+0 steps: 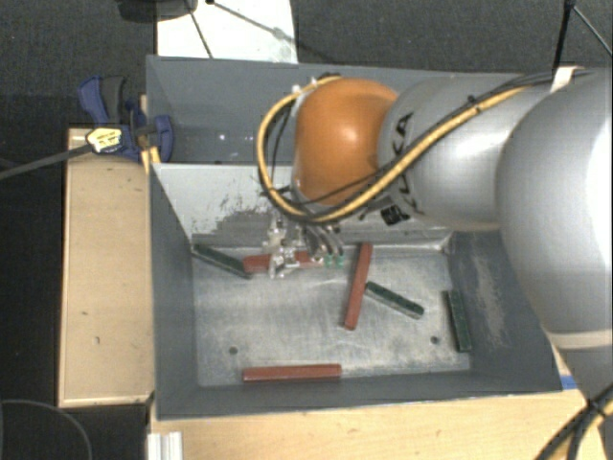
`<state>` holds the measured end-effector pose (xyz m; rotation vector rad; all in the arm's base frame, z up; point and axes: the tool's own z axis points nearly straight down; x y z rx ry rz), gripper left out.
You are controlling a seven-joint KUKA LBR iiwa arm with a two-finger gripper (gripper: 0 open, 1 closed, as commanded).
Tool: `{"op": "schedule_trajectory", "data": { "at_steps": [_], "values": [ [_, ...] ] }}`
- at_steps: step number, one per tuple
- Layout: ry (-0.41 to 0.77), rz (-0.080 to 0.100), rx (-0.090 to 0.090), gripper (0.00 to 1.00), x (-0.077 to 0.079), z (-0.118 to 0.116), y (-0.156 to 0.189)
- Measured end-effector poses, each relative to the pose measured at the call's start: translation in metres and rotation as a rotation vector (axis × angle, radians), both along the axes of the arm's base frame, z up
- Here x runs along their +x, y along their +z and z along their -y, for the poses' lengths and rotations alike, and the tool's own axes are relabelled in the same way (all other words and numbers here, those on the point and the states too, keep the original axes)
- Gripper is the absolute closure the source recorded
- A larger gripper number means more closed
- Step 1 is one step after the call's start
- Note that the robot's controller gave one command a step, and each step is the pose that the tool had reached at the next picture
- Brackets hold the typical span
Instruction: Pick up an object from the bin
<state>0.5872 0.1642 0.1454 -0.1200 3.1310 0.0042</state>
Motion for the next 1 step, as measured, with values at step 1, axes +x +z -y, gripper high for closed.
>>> {"op": "schedule_trajectory", "data": {
  "at_steps": [1],
  "values": [
    [-0.001,-0.006,-0.001,1.0,-0.001,0.0003,0.0049]
  ]
}}
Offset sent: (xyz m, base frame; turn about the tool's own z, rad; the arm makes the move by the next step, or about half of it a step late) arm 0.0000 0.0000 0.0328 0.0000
